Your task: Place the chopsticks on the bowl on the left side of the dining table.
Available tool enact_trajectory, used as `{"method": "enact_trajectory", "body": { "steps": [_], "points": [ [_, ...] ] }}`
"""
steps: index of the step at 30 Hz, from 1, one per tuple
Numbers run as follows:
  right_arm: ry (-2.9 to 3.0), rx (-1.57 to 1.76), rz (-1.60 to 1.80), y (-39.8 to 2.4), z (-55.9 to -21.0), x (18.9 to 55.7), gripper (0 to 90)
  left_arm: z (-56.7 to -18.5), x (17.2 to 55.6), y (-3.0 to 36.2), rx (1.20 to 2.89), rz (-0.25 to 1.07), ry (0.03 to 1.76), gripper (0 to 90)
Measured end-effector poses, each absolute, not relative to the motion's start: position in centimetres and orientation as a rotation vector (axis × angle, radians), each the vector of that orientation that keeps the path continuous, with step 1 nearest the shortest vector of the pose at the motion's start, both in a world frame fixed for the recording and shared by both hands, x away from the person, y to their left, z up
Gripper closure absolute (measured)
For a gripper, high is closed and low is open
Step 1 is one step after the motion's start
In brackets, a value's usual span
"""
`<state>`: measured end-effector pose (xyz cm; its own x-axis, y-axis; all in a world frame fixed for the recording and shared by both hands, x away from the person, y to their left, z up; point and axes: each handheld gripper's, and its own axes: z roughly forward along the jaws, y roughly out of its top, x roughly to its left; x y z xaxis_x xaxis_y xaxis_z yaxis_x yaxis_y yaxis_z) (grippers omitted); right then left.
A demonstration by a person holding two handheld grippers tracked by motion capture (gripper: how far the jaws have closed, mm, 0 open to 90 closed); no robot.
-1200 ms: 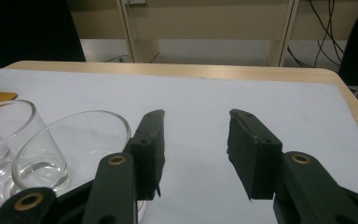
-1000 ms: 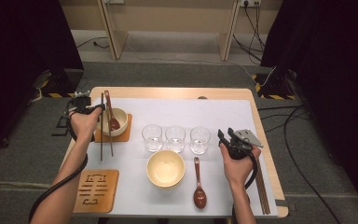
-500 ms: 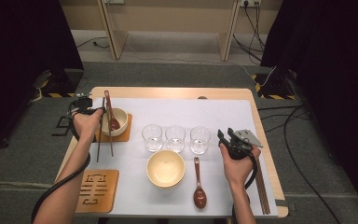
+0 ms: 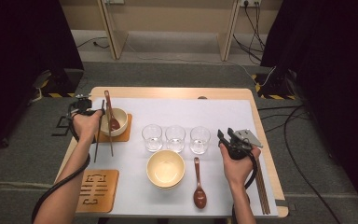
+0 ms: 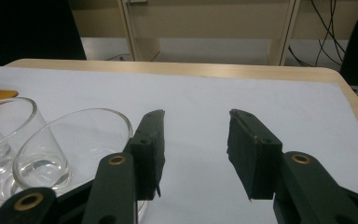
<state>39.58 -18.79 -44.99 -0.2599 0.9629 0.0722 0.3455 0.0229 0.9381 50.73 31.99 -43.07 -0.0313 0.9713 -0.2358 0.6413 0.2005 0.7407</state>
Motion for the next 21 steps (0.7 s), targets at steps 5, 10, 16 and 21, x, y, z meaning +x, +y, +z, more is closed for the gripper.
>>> {"method": "enact_trajectory", "body": {
  "steps": [5, 10, 16, 21],
  "points": [
    [1.67, 1.344, 1.241, -18.78, -45.0, 39.61, 56.6, -43.27, 50.73, 31.97, 1.522, 0.57, 1.755, 82.4],
    [1.667, 1.348, 1.244, -18.8, -44.98, 39.61, 56.6, -43.45, 50.79, 32.06, 1.517, 0.558, 1.767, 82.1],
    [1.669, 1.345, 1.245, -18.78, -44.99, 39.62, 56.6, -43.66, 50.81, 32.16, 1.517, 0.55, 1.776, 82.2],
    [1.673, 1.344, 1.241, -18.71, -45.03, 39.67, 56.6, -43.6, 50.84, 32.18, 1.52, 0.554, 1.772, 81.6]
  ]
}}
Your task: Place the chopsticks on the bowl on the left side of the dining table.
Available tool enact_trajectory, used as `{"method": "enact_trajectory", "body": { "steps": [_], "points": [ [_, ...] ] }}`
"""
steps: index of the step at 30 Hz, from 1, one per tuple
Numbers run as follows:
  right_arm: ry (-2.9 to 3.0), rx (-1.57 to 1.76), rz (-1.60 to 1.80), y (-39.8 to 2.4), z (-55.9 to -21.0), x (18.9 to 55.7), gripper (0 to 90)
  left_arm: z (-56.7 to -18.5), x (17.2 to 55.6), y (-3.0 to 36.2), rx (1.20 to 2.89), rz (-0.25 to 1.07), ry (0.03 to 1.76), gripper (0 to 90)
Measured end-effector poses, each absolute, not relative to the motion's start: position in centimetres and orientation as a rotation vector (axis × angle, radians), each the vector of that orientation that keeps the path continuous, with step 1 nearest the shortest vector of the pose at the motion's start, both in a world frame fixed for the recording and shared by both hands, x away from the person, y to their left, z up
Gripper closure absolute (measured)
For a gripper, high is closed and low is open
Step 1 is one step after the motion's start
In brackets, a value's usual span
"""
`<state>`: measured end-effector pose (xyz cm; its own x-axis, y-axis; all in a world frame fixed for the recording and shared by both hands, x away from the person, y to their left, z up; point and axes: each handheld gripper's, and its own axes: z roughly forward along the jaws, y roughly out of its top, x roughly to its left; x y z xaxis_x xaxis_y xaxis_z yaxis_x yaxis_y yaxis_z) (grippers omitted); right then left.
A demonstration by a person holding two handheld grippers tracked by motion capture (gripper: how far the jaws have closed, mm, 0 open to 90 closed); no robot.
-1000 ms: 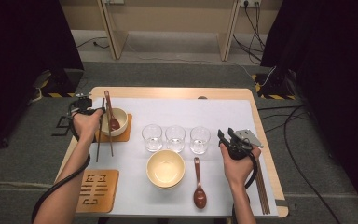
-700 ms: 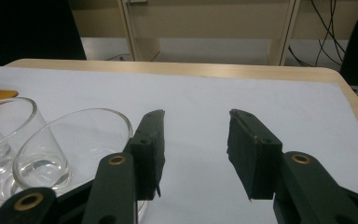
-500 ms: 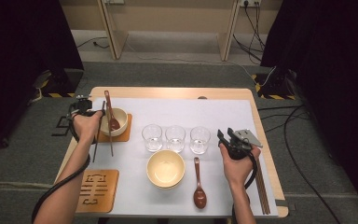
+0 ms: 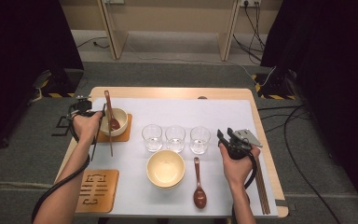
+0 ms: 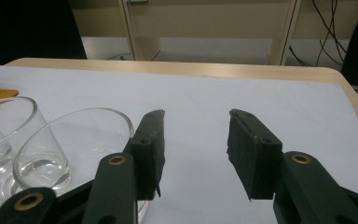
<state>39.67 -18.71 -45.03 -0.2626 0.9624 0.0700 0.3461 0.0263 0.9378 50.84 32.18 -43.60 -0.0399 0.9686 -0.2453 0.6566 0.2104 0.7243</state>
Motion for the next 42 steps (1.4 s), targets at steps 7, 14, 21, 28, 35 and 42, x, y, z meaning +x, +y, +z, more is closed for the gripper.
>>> {"method": "enact_trajectory", "body": {
  "steps": [7, 14, 21, 28, 35, 42],
  "points": [
    [1.674, 1.343, 1.242, -18.7, -45.0, 39.7, 56.6, -43.2, 50.7, 32.2, 1.521, 0.561, 1.744, 77.8],
    [1.679, 1.349, 1.241, -18.6, -45.0, 39.7, 56.5, -42.1, 50.1, 32.3, 1.534, 0.57, 1.698, 75.7],
    [1.679, 1.351, 1.241, -18.8, -45.0, 39.6, 56.3, -40.8, 48.6, 32.6, 1.635, 0.593, 1.606, 84.2],
    [1.679, 1.352, 1.241, -18.8, -45.0, 39.6, 56.2, -40.9, 47.5, 33.1, 1.732, 0.593, 1.563, 88.5],
    [1.685, 1.357, 1.239, -18.8, -45.1, 39.6, 56.0, -41.6, 47.1, 33.4, 1.801, 0.597, 1.559, 88.9],
    [1.692, 1.356, 1.236, -18.7, -45.1, 39.7, 55.7, -42.1, 47.2, 33.4, 1.825, 0.574, 1.566, 88.9]
  ]
}}
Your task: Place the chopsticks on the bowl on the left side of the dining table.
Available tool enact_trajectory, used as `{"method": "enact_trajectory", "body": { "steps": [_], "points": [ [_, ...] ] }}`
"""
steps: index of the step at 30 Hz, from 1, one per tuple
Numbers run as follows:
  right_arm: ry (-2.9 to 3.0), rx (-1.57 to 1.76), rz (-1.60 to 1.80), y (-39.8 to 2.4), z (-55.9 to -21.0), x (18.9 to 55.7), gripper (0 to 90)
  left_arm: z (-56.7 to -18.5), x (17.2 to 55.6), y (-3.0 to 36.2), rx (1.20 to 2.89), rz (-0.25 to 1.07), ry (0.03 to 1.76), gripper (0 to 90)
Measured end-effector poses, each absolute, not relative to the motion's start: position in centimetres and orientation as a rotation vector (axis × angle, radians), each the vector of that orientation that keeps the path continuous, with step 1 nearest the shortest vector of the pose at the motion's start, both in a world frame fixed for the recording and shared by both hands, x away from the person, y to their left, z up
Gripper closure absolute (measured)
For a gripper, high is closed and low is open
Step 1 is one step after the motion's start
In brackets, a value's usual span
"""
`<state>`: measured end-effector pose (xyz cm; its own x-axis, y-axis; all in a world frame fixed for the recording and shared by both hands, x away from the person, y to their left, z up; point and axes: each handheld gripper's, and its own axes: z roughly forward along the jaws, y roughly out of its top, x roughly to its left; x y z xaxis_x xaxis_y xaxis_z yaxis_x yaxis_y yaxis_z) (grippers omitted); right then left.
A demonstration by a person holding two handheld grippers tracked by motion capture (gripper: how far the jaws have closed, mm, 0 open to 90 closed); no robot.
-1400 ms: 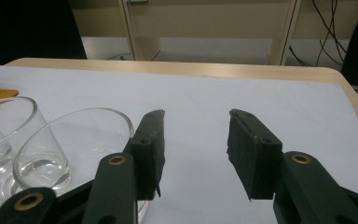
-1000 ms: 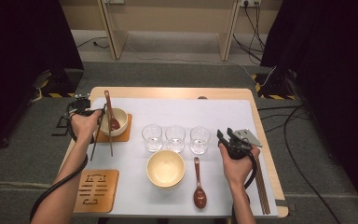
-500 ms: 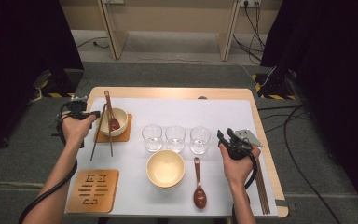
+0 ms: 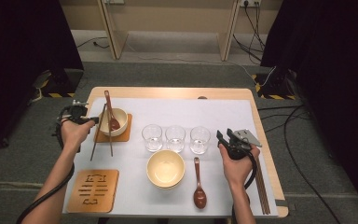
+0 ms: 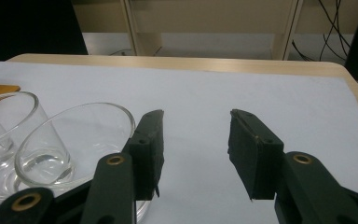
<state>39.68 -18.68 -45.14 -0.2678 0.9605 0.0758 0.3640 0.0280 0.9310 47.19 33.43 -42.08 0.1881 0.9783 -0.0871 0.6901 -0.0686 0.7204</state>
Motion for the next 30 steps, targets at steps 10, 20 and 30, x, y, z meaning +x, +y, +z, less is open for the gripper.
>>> {"method": "enact_trajectory", "body": {
  "steps": [10, 20, 30],
  "points": [
    [1.696, 1.365, 1.235, -18.7, -45.2, 39.7, 55.5, -42.5, 47.5, 32.8, 1.842, 0.557, 1.563, 88.6],
    [1.697, 1.367, 1.234, -18.7, -45.2, 39.7, 55.4, -43.0, 48.1, 31.7, 1.862, 0.544, 1.557, 87.7],
    [1.698, 1.361, 1.234, -18.7, -45.2, 39.7, 55.4, -42.9, 48.0, 31.7, 1.852, 0.573, 1.544, 85.3]
  ]
}}
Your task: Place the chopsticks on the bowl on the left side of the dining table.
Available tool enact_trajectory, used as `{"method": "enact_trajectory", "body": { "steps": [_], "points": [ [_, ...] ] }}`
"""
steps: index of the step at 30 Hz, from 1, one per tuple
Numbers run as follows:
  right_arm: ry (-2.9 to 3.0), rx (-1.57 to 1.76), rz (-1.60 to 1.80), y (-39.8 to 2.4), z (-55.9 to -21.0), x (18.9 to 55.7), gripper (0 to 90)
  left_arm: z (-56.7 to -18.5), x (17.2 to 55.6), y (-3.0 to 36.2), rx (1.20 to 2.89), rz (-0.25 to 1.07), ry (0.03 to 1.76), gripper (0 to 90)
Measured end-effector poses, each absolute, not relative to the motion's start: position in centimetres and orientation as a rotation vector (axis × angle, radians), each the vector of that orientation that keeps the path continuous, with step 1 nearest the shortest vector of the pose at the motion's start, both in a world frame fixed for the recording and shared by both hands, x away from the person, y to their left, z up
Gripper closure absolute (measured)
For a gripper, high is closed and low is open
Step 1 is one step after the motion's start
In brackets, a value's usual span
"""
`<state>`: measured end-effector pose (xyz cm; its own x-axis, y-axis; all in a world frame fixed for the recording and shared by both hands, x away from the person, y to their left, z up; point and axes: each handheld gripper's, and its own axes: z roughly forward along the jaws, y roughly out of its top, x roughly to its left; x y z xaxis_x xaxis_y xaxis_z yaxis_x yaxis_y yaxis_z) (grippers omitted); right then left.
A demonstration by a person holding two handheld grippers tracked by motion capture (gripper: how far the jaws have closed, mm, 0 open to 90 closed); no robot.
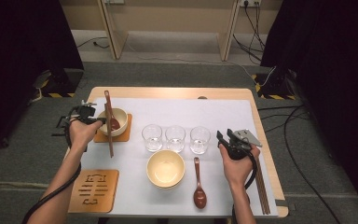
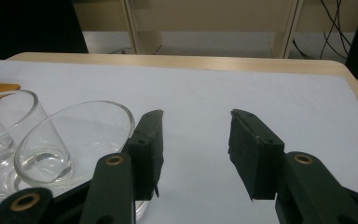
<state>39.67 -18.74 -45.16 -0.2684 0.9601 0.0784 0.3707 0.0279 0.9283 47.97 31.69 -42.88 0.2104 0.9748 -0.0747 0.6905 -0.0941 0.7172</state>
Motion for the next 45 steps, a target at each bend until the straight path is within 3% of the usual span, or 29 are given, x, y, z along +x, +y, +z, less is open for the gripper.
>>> {"method": "enact_trajectory", "body": {
  "steps": [14, 26, 45],
  "points": [
    [1.692, 1.357, 1.238, -18.8, -45.0, 39.5, 55.2, -42.1, 43.0, 31.9, 1.887, 0.574, 1.292, 85.2],
    [1.685, 1.362, 1.24, -19.0, -44.9, 39.5, 55.2, -43.7, 38.9, 31.9, 1.968, 0.562, 1.176, 85.4],
    [1.682, 1.366, 1.239, -19.1, -44.9, 39.5, 55.2, -45.3, 37.4, 30.5, 2.04, 0.543, 1.104, 86.1]
  ]
}}
